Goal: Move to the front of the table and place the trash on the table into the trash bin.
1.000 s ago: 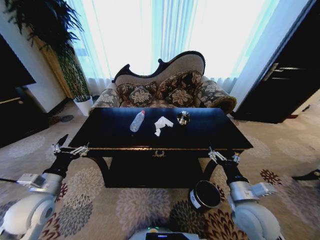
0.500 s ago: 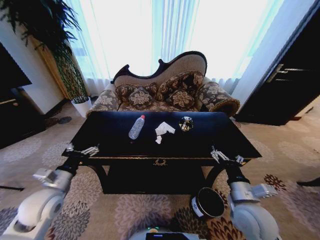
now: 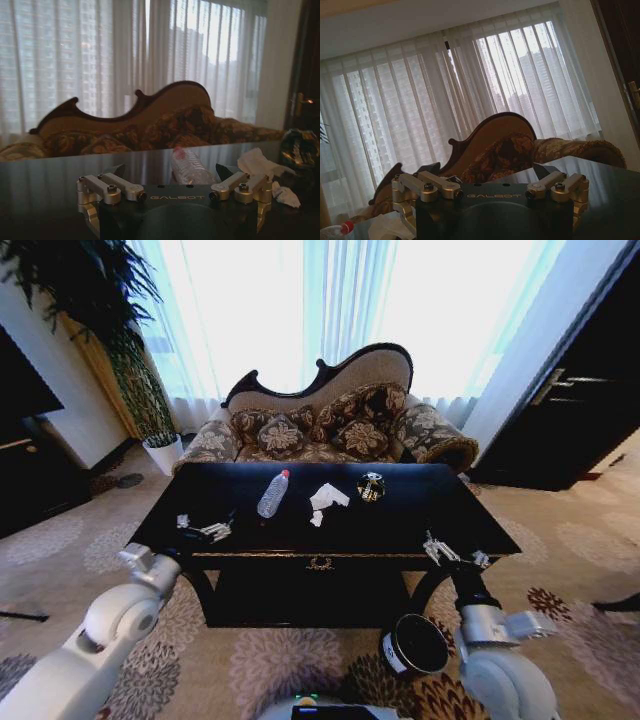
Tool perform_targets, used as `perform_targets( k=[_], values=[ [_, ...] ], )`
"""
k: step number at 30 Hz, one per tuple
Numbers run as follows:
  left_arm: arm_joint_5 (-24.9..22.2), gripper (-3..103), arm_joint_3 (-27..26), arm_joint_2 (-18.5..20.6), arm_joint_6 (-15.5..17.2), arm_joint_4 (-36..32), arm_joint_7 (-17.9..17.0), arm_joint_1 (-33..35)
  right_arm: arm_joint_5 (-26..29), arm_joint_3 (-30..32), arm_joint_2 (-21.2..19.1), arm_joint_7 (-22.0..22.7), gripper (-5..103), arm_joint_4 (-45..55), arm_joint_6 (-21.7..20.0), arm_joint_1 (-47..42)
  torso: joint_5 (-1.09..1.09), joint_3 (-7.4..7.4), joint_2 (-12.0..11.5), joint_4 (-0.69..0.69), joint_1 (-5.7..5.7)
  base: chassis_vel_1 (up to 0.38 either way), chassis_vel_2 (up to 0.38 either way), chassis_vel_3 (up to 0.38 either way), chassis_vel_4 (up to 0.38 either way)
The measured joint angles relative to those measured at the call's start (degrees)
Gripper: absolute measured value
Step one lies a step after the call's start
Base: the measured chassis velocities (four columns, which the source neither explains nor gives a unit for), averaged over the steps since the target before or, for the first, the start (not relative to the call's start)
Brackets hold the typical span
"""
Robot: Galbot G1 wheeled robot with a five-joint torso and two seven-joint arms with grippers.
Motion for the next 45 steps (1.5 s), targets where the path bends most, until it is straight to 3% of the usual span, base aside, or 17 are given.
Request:
perform_targets(
  k=[12,25,38,45],
  values=[
    [-1.5,100,12.8,3.0,0.8,7.0,-1.3,-15.0,0.1,1.1,-0.1,0.0,100,0.5,0.0,-0.5,0.00,0.00,0.0,0.00,0.01,0.000,0.000,0.000,0.000],
    [-0.4,100,25.5,0.8,0.7,12.7,-2.1,-28.3,-0.1,0.7,0.4,0.0,100,-0.2,-0.2,-0.1,0.00,0.00,0.0,0.00,0.01,0.000,0.000,0.000,0.000],
    [2.0,100,31.0,-3.2,0.5,16.5,-2.0,-32.5,-0.3,1.4,0.4,-0.3,100,-0.1,-0.2,-0.8,-0.01,0.00,0.0,0.00,0.01,0.000,0.000,0.000,0.000],
    [3.3,100,31.2,-4.5,0.4,17.5,-2.0,-31.8,-0.1,1.9,0.0,-0.3,100,0.2,0.0,-0.9,0.00,0.00,0.0,0.00,0.01,0.000,0.000,0.000,0.000]
  ],
)
